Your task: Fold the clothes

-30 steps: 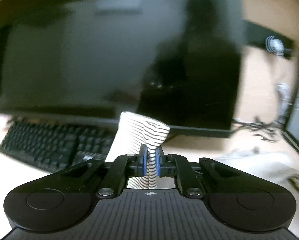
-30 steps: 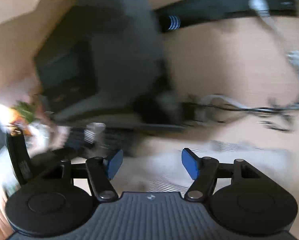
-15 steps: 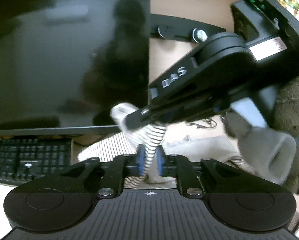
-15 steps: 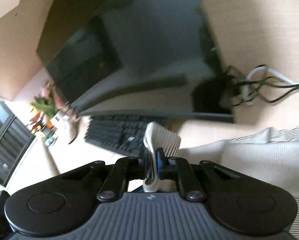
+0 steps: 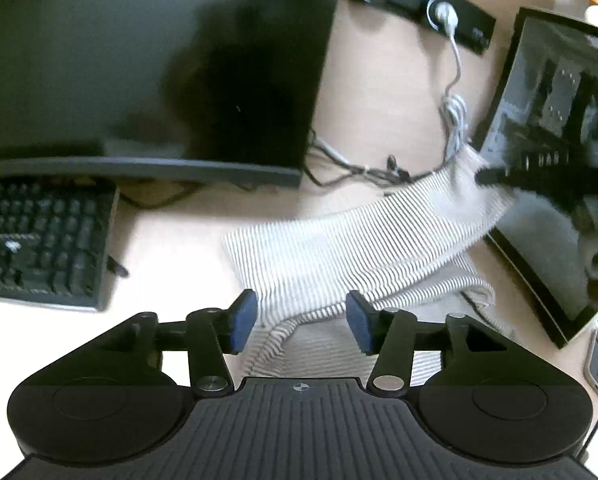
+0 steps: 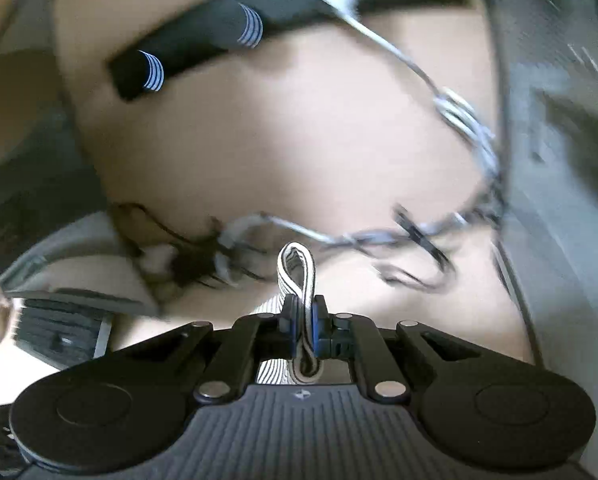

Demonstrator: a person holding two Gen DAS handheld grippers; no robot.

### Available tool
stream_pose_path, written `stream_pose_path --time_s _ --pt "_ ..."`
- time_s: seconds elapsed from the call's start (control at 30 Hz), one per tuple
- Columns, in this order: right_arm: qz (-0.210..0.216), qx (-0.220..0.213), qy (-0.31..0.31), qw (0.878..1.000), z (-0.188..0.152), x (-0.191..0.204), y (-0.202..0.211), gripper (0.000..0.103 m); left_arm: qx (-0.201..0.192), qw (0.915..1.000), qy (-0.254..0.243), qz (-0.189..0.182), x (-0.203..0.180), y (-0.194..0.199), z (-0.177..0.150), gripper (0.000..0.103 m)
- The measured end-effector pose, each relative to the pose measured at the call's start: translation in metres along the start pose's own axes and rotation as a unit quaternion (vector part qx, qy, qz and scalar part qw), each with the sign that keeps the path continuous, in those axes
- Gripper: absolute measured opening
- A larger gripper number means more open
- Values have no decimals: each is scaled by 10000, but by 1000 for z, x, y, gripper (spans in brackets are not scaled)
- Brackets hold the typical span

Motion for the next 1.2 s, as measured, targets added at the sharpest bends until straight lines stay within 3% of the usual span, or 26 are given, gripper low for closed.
stream_pose_path --time_s 0.17,0.4,0.53,0.7,0.73,0.8,0.93,1.1,1.2 --pt "-461 233 -151 9986 -25 -43 -24 7 217 9995 -120 -195 -10 -17 -1 71" --pt "-819 510 -414 9945 -55 -83 -46 12 652 9967 67 -485 -15 -59 3 72" --pt "-989 282 -269 9943 -54 -79 -32 23 886 9947 156 -491 -13 -74 -6 74" --pt "-844 129 -108 9963 -66 -64 0 40 853 9945 117 -590 -15 -76 -7 85" --pt "-754 136 -165 9969 -72 -61 7 43 845 9946 108 -599 -15 -77 -7 85" --pt "-600 269 -241 9975 -90 -57 16 58 829 9946 91 -617 -14 -79 -8 85" --pt "-460 728 -289 9959 -130 -54 19 66 798 9947 56 -653 -13 -83 -9 90" --pt "-448 668 -317 9963 -131 -51 11 85 743 9953 -140 -612 -18 -89 -8 95" --pt "-524 654 -203 9963 -126 -46 1 90 678 9957 -212 -589 -16 -94 -5 95"
Point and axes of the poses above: each gripper's, at about its wrist camera, not at the fingertips, and y roughly against the way its jaws point, x to its left, z to its top, the point moved 6 cm from there along -y, roughly the way its jaws point, and after that the axes turned 15 degrees about -y, right-handed, at the moved point
